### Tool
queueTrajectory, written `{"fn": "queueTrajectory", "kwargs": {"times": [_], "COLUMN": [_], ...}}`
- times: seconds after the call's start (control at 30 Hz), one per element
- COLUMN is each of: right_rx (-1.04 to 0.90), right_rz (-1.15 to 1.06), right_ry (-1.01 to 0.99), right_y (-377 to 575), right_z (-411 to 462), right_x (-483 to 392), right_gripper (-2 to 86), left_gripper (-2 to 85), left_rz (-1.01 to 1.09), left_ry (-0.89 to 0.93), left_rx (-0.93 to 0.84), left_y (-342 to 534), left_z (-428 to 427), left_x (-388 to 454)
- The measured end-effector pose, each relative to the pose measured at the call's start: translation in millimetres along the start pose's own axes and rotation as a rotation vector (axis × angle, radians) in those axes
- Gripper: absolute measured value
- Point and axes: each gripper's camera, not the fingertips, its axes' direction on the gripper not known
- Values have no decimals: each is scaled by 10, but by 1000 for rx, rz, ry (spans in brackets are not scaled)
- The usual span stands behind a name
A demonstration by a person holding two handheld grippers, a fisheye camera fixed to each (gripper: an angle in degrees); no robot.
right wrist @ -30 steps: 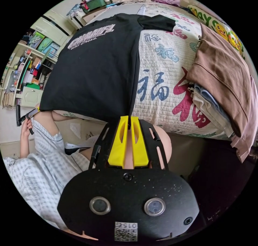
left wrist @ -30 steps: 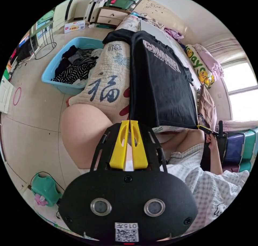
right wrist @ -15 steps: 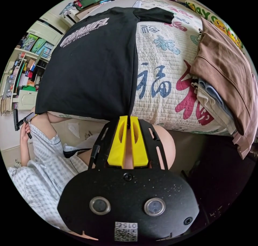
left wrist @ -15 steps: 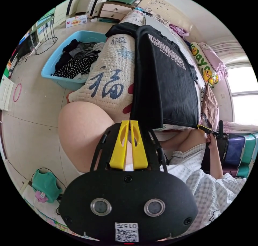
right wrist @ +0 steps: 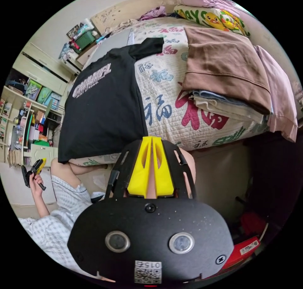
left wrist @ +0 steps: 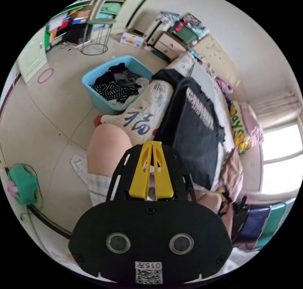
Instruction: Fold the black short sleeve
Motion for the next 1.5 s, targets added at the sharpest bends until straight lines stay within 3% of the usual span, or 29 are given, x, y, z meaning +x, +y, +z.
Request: {"fn": "queueTrajectory", "kwargs": {"times": [0.17,0.3,0.47,0.67,0.87,1.23,1.43,1.5], "right_rx": [87,133,188,252,274,240,215,246], "right_rz": [-22,-55,-20,48,76,98,60,41], "right_ry": [-87,-161,-200,-275,-301,-322,-282,-272], "right_y": [138,264,394,594,711,367,-377,-765], "right_z": [-282,-414,-505,-570,-618,-278,187,322], "right_x": [-143,-308,-273,-76,105,269,205,176], "right_gripper": [-4,-5,-5,-4,-5,-5,-5,-4], "left_gripper": [-6,-6,-8,-9,-9,-9,-8,-8], "left_rz": [10,210,364,361,388,381,419,593], "left_ry": [237,632,861,1017,1089,875,745,700], "left_rx": [52,-7,-21,-38,-46,209,262,398], "left_y": [203,638,1088,1297,1439,1004,295,-68], "left_z": [-914,-1652,-2142,-2343,-2501,-2582,-1749,-1209], "left_x": [968,1745,1941,1767,1717,2001,2591,2800]}}
